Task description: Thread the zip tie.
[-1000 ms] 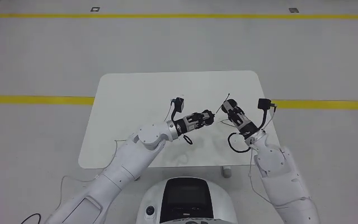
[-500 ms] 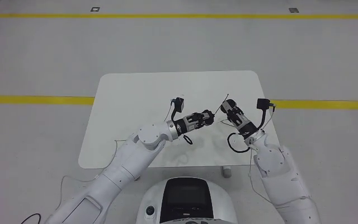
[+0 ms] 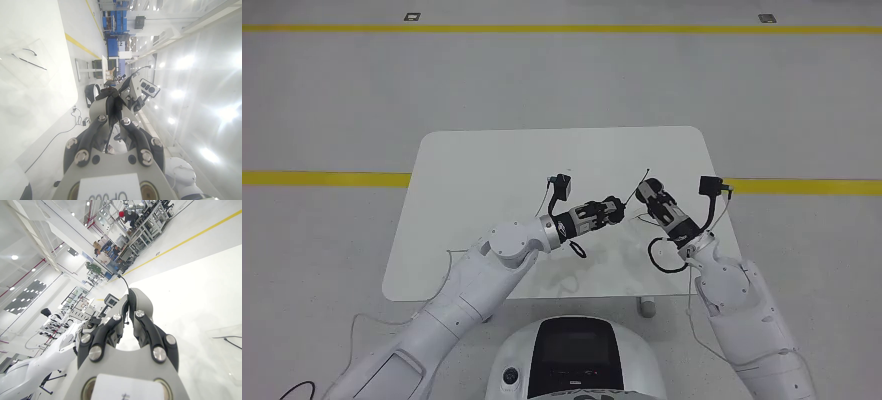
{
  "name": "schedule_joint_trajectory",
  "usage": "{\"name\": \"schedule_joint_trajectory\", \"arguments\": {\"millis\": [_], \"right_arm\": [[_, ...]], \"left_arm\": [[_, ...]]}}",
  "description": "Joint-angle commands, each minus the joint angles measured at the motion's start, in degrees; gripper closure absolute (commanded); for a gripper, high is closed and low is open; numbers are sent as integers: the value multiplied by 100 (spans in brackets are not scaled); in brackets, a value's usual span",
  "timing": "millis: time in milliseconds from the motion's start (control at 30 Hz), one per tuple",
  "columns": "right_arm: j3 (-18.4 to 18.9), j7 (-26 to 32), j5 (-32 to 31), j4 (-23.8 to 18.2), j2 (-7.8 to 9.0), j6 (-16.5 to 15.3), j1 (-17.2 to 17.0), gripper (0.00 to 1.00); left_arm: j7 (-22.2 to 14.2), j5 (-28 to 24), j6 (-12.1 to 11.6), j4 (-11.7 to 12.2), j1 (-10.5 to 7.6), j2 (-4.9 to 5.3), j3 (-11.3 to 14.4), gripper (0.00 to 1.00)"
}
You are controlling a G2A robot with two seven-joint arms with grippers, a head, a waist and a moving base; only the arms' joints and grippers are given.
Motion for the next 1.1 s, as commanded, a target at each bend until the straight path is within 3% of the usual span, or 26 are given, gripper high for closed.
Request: {"name": "schedule_joint_trajectory", "arguments": {"millis": [0,1067], "right_arm": [[-8,-4,-12,11,8,0,4,100],[-34,-110,-476,111,107,55,-8,100]], "left_arm": [[0,0,0,0,0,0,0,100],[0,0,0,0,0,0,0,100]]}}
